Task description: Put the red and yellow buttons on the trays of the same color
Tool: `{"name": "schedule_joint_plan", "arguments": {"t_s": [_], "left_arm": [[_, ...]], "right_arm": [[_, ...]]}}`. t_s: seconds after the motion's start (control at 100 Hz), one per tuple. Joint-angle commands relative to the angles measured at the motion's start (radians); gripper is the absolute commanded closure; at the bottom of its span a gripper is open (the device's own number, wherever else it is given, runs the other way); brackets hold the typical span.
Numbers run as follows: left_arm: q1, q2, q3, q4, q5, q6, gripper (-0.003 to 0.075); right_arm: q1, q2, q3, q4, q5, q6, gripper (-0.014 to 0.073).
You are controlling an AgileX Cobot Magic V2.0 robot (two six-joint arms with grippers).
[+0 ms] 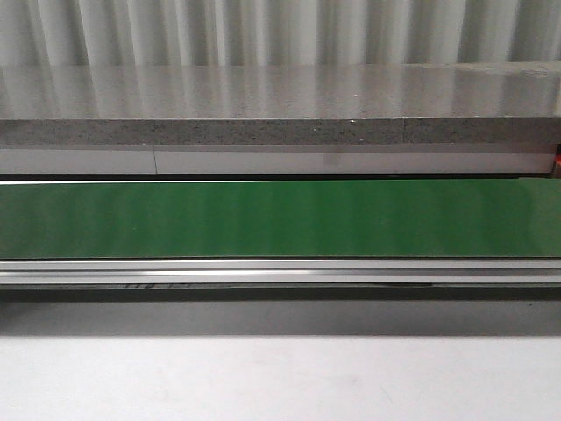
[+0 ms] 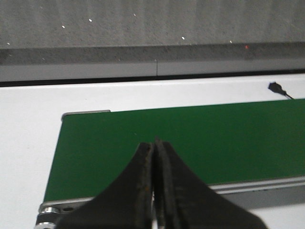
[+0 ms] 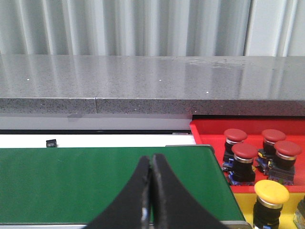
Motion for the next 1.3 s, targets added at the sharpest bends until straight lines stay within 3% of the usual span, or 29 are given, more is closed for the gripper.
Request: {"name": "schedule_joint_plan", "arguments": {"t_s": [0.0, 0.05, 0.56, 0.6, 1.29], "left_arm": [[0.005, -0.033, 0.027, 0.073, -0.172, -0.095, 0.0740], [0.010, -0.065, 0.063, 0.123, -0.199, -0.148, 0.0740], [0.039, -0.402, 0.432, 0.147, -0.423, -0.148, 0.0740], [0.039, -0.401, 0.427, 0.144, -0.373, -0.148, 0.0740], [0.039, -0.402, 0.428, 0.142, -0.392, -0.148, 0.0740]], "right_arm": [[0.000, -0.016, 0.002, -0.010, -0.084, 0.001, 0.0659], [0.000, -0.016, 0.002, -0.010, -0.084, 0.001, 0.0659], [0.000, -0.016, 0.002, -0.010, -0.084, 0.001, 0.0659], [0.000, -0.015, 0.002, -0.010, -0.084, 0.001, 0.0659], [0.000, -0.015, 0.001, -0.010, -0.083, 0.001, 0.0659]]}}
